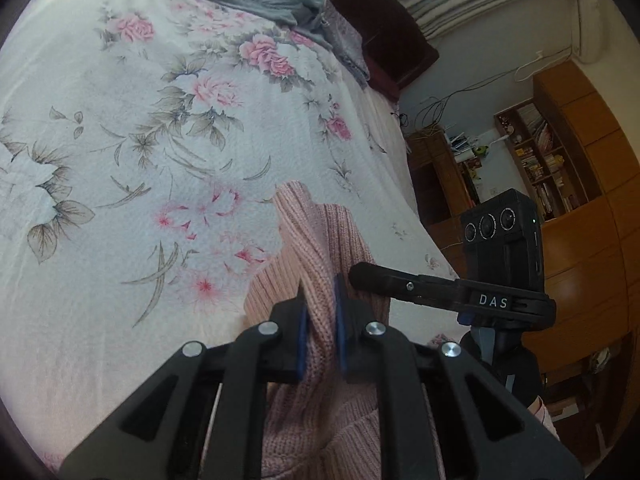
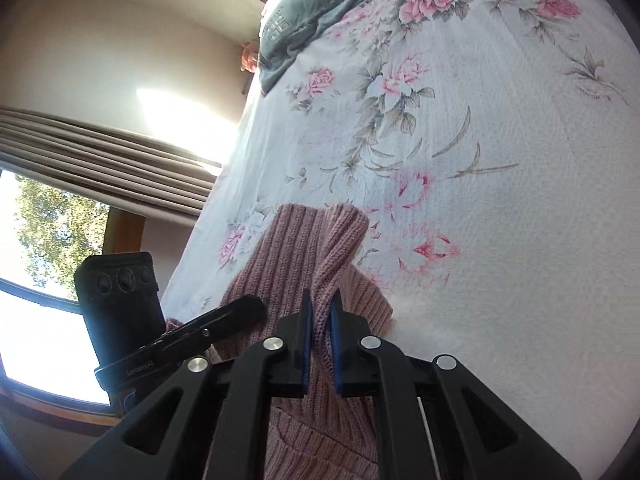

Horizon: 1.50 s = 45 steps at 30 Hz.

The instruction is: Fold small clothes

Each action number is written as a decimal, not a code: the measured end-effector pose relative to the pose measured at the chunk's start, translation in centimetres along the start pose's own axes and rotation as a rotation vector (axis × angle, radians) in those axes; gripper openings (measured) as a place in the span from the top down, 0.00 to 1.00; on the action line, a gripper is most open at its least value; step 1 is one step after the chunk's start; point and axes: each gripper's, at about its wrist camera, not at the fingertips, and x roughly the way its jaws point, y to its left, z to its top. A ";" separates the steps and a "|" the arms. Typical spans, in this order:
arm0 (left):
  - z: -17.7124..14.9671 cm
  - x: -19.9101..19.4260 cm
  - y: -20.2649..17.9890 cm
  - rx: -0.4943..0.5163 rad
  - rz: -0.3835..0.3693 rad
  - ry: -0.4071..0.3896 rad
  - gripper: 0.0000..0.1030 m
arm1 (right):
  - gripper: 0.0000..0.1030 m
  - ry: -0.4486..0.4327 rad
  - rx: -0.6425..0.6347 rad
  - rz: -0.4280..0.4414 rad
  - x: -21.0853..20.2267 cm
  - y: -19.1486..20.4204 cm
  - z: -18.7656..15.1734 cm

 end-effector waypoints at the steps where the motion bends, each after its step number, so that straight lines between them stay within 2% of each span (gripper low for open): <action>1: -0.2 -0.4 -0.8 0.022 0.003 -0.006 0.91 | 0.92 -0.014 -0.020 0.009 -0.9 0.7 -0.3; 8: -3.0 -4.5 -4.4 0.104 -0.050 -0.069 0.90 | 0.93 -0.081 -0.151 0.060 -6.5 4.6 -3.5; 12: -5.7 -7.3 -7.1 0.228 -0.068 -0.097 0.90 | 0.93 -0.096 -0.245 0.065 -9.5 6.9 -6.8; 17: -10.5 -9.6 -9.7 0.416 -0.056 -0.081 0.89 | 0.93 -0.031 -0.386 0.007 -10.3 8.9 -12.5; 21: -13.9 -9.4 -9.5 0.508 -0.018 -0.024 0.88 | 0.89 0.046 -0.451 -0.088 -9.5 9.0 -16.4; 22: -14.4 -9.1 -9.1 0.509 -0.007 -0.009 0.87 | 0.87 0.074 -0.465 -0.108 -9.2 8.9 -17.1; 24: -15.1 -8.4 -8.2 0.498 0.010 0.012 0.88 | 0.76 0.094 -0.444 -0.131 -9.3 8.4 -17.8; 25: -15.3 -8.3 -8.0 0.497 0.011 0.014 0.88 | 0.76 0.086 -0.426 -0.116 -9.9 8.2 -17.8; 29: -15.9 -8.0 -8.1 0.535 0.028 0.007 0.87 | 0.76 -0.053 -0.339 0.003 -13.8 8.6 -15.7; 31: -16.0 -7.9 -8.1 0.551 0.042 0.008 0.87 | 0.76 -0.072 -0.297 0.021 -13.5 9.4 -13.8; 33: -16.2 -7.8 -8.3 0.564 0.053 0.009 0.87 | 0.76 -0.066 -0.304 -0.004 -12.0 10.3 -12.5; 35: -16.2 -7.8 -8.4 0.575 0.067 0.010 0.87 | 0.77 -0.023 -0.296 -0.028 -9.9 10.6 -12.2; 38: -16.4 -8.2 -8.5 0.579 0.081 0.011 0.85 | 0.77 0.054 -0.287 -0.083 -7.0 10.3 -13.6; 40: -16.8 -9.0 -8.7 0.575 0.079 0.022 0.81 | 0.77 0.078 -0.303 -0.135 -6.0 10.2 -15.4; 42: -16.6 -10.2 -8.7 0.540 0.059 0.019 0.76 | 0.76 0.078 -0.315 -0.182 -5.6 10.0 -17.2; 45: -15.4 -12.5 -8.7 0.408 -0.030 -0.070 0.71 | 0.75 0.051 -0.295 -0.185 -5.4 9.3 -19.1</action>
